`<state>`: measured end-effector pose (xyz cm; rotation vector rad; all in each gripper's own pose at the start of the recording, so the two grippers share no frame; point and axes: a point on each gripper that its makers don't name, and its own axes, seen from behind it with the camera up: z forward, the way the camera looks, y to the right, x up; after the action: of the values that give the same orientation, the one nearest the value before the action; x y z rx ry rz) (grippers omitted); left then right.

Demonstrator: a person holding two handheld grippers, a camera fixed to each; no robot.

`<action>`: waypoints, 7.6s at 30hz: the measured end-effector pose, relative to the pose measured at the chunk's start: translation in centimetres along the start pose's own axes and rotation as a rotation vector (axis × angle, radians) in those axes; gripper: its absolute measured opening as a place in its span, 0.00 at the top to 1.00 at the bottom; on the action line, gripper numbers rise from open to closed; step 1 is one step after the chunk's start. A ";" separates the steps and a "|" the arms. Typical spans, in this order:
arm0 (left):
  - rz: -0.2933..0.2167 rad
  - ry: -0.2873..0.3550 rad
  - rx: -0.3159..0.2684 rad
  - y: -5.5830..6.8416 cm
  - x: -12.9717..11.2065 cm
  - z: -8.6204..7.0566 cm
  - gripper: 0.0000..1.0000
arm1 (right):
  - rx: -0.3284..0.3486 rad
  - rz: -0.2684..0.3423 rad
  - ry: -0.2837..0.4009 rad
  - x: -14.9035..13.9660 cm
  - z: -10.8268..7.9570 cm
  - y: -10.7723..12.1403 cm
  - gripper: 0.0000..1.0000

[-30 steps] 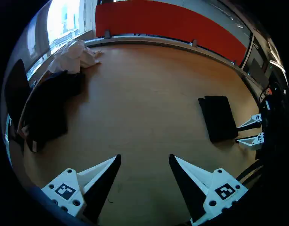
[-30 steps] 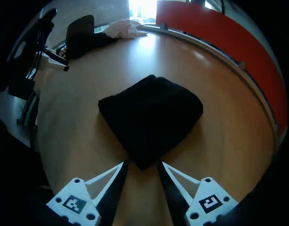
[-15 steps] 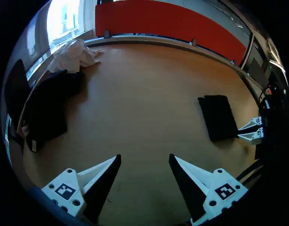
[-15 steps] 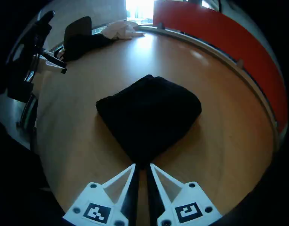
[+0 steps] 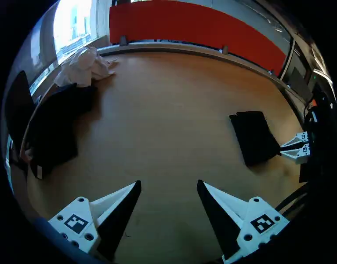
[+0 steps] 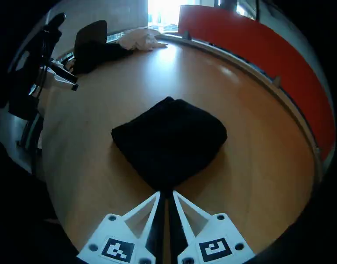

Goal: Fold towel

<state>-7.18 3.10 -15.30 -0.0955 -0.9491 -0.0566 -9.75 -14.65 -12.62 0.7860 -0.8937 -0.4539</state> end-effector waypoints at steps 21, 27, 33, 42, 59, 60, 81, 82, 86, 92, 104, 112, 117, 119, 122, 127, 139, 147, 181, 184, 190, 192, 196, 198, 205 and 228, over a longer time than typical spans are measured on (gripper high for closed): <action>0.014 0.066 -0.035 1.9 3.7 -1.0 0.06 | -0.103 -0.062 0.195 13.0 -11.2 5.5 0.96; 0.019 0.074 -0.049 2.9 4.4 -1.0 0.06 | -0.140 -0.052 0.211 13.2 -13.9 7.4 0.96; 0.030 0.074 -0.054 3.5 4.7 -0.9 0.06 | -0.165 -0.031 0.213 12.1 -15.9 9.6 0.96; 0.034 0.066 -0.041 3.7 4.9 -0.8 0.06 | -0.189 0.011 0.215 9.5 -18.5 13.9 0.96; 0.038 0.058 -0.014 4.6 5.5 -0.3 0.06 | -0.271 0.060 0.146 2.1 -22.6 23.2 0.96; 0.038 0.058 -0.012 4.6 5.6 -0.3 0.06 | -0.276 0.064 0.142 1.7 -22.7 23.7 0.96; 0.044 0.048 0.020 5.2 6.3 0.0 0.06 | -0.338 0.101 0.037 -5.2 -24.2 31.8 0.96; 0.043 0.048 0.021 5.3 6.3 0.0 0.06 | -0.338 0.102 0.036 -5.3 -24.1 32.0 0.96; 0.042 0.047 0.022 5.5 6.3 0.0 0.06 | -0.336 0.101 0.030 -5.6 -23.9 32.3 0.96; 0.046 0.046 0.021 6.0 6.2 0.1 0.06 | -0.332 0.096 0.023 -5.7 -23.6 32.4 0.96; 0.047 0.043 0.022 6.0 6.3 0.2 0.06 | -0.327 0.086 0.024 -5.3 -23.1 32.4 0.96; 0.044 0.041 0.024 5.9 6.2 0.1 0.06 | -0.325 0.075 0.026 -4.7 -22.7 32.5 0.96; 0.044 0.040 0.025 5.8 6.2 0.2 0.06 | -0.324 0.075 0.027 -4.7 -22.6 32.6 0.96; 0.045 0.039 0.027 5.7 6.2 0.2 0.06 | -0.322 0.077 0.026 -4.7 -22.5 32.5 0.96; 0.044 0.038 0.027 5.7 6.1 0.3 0.06 | -0.320 0.079 0.017 -5.4 -22.5 32.4 0.96; 0.043 0.036 0.025 5.7 6.1 0.4 0.06 | -0.317 0.090 -0.012 -7.4 -22.6 31.9 0.96; 0.050 0.032 0.019 6.2 6.2 0.5 0.06 | -0.318 0.122 -0.142 -15.6 -23.1 30.5 0.96; 0.060 0.025 0.020 6.5 5.9 0.6 0.06 | -0.327 0.183 -0.222 -21.0 -22.6 30.0 0.96; 0.059 0.018 0.048 5.6 5.3 -0.1 0.06 | -0.399 0.383 -0.394 -31.5 -19.7 29.1 0.92; 0.058 0.018 0.049 5.6 5.3 -0.1 0.06 | -0.402 0.386 -0.397 -31.6 -19.6 29.1 0.88; 0.054 0.017 0.050 5.5 5.2 -0.2 0.06 | -0.409 0.394 -0.397 -31.8 -19.9 29.1 0.75; 0.055 0.016 0.050 5.4 5.2 -0.1 0.06 | -0.412 0.396 -0.397 -31.8 -20.1 29.0 0.68; 0.056 0.016 0.050 5.4 5.2 -0.1 0.06 | -0.413 0.400 -0.398 -32.0 -20.5 28.8 0.57; 0.054 0.017 0.049 5.4 5.2 -0.1 0.06 | -0.413 0.404 -0.399 -32.0 -20.7 28.8 0.40; 0.051 0.020 0.043 5.5 5.4 0.0 0.06 | -0.412 0.417 -0.392 -31.9 -21.2 28.4 0.12; 0.050 0.049 0.032 5.3 6.8 0.0 0.06 | -0.512 0.547 -0.082 -24.0 -22.7 28.4 0.12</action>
<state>-2.74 8.32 -10.11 -0.0878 -0.8981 0.0021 -3.52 28.45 -11.86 0.0420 -0.9700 -0.2116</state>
